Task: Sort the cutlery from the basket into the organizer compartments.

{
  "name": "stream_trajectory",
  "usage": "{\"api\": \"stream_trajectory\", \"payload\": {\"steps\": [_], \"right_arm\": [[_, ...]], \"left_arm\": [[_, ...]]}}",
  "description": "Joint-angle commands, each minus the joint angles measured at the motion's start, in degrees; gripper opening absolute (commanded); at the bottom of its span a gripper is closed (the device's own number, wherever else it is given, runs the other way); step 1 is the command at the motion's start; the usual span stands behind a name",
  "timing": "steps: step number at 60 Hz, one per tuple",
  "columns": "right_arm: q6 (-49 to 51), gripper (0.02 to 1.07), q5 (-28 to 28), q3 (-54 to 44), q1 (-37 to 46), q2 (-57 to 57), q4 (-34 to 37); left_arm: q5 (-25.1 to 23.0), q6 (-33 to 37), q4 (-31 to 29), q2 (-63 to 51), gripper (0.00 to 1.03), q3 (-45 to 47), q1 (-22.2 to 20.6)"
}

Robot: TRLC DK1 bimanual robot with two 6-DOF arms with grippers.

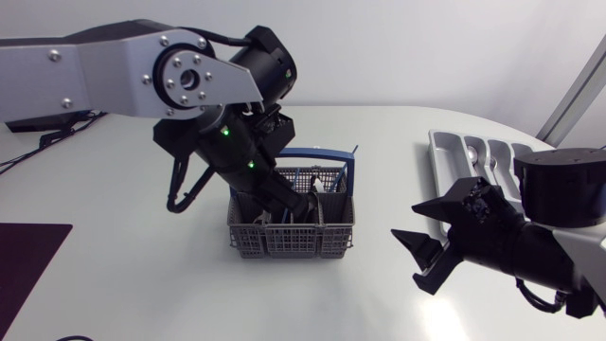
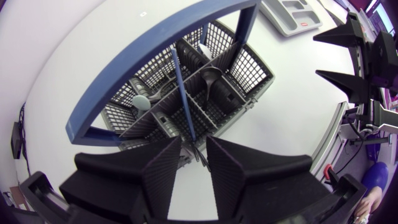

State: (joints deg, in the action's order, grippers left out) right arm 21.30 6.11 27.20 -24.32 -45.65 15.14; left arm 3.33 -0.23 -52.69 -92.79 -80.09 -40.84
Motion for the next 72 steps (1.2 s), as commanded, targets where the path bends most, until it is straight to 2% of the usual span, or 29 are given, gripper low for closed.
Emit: {"api": "stream_trajectory", "payload": {"steps": [1,23,61,66,69,72], "right_arm": [[1.29,0.72,-0.13,-1.71,-0.38,0.38,0.51],[1.29,0.72,-0.13,-1.71,-0.47,0.3,0.42],[1.29,0.72,0.04,-2.15,-0.65,0.38,0.24],[1.29,0.72,0.04,-2.15,-0.65,0.38,0.24],[1.29,0.72,0.04,-2.24,-0.65,0.38,0.24],[1.29,0.72,0.04,-2.33,-0.65,0.38,0.24]], "left_arm": [[0.71,-0.3,-1.72,-0.55,0.29,-1.12,1.64],[0.71,2.08,-4.44,0.95,0.29,-0.59,5.24],[0.71,2.16,-8.31,6.05,0.3,3.28,7.44],[0.62,2.34,-8.31,7.19,0.38,2.84,7.18],[0.53,2.51,-8.31,7.98,0.49,2.49,6.91],[0.53,2.51,-8.31,8.42,0.5,2.31,6.47]]}}
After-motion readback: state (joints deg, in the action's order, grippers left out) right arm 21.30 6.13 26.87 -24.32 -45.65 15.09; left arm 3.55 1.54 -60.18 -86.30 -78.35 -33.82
